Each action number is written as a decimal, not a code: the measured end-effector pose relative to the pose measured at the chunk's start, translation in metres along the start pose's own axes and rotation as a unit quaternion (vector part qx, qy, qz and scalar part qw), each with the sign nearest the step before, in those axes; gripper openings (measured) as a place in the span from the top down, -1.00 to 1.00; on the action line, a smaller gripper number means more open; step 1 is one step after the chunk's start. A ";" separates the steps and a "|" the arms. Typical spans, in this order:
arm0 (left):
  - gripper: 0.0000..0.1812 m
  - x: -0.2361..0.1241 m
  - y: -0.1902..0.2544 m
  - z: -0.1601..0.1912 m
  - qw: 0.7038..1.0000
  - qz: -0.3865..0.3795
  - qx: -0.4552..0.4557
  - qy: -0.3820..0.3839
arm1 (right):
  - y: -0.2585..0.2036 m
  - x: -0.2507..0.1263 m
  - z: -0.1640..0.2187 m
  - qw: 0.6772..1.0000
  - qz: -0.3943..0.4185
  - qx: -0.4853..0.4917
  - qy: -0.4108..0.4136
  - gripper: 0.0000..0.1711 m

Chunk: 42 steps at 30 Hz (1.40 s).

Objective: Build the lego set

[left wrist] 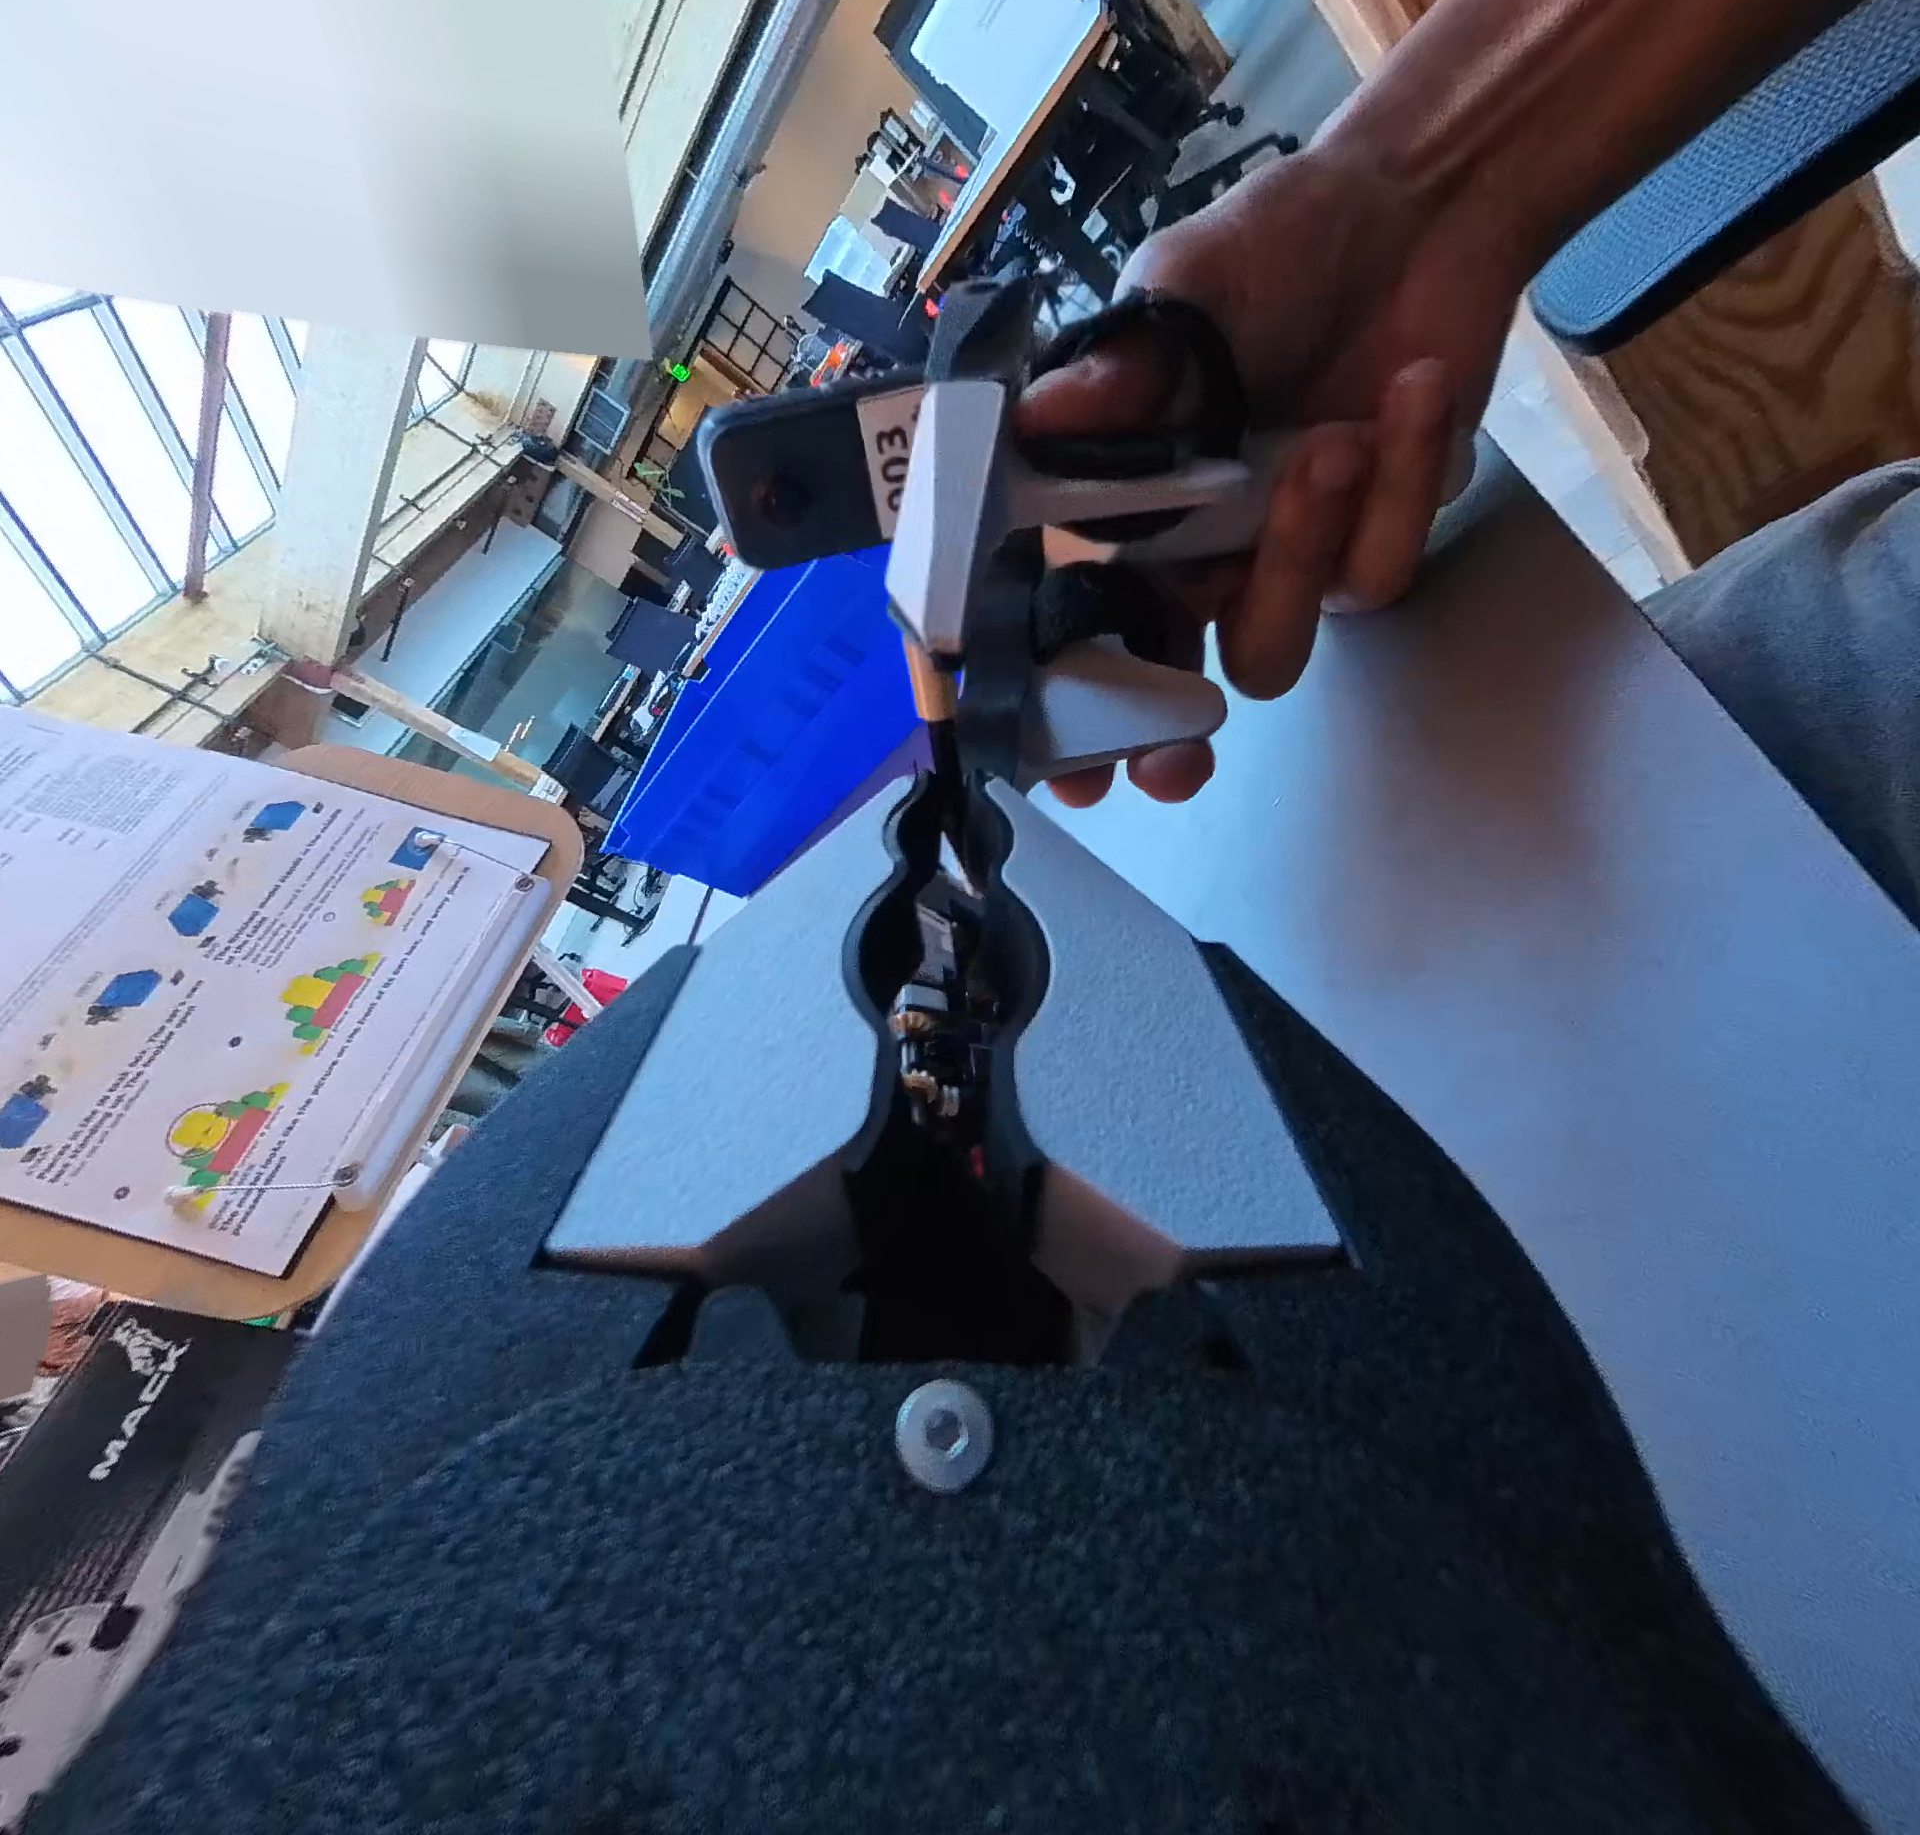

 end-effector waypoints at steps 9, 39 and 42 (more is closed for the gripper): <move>0.99 -0.002 -0.001 -0.003 1.000 -0.016 0.017 0.005 | -0.003 -0.001 -0.004 1.000 -0.018 -0.002 -0.015 0.51; 0.97 0.010 -0.009 0.005 0.896 0.205 -0.394 -0.001 | -0.028 -0.020 -0.027 0.921 0.216 -0.304 -0.110 0.50; 0.97 0.010 -0.001 0.003 0.897 0.203 -0.394 -0.004 | -0.032 -0.016 -0.021 0.907 0.237 -0.333 -0.104 0.77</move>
Point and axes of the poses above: each gripper's, where its closed fingertips meet, x out along the fingers, z out of its underside, y = z × x across the jaws, the point moved 6 cm from there along -x, back along the fingers, and after that the axes turned 9 degrees about -y, right-handed, at the moved point
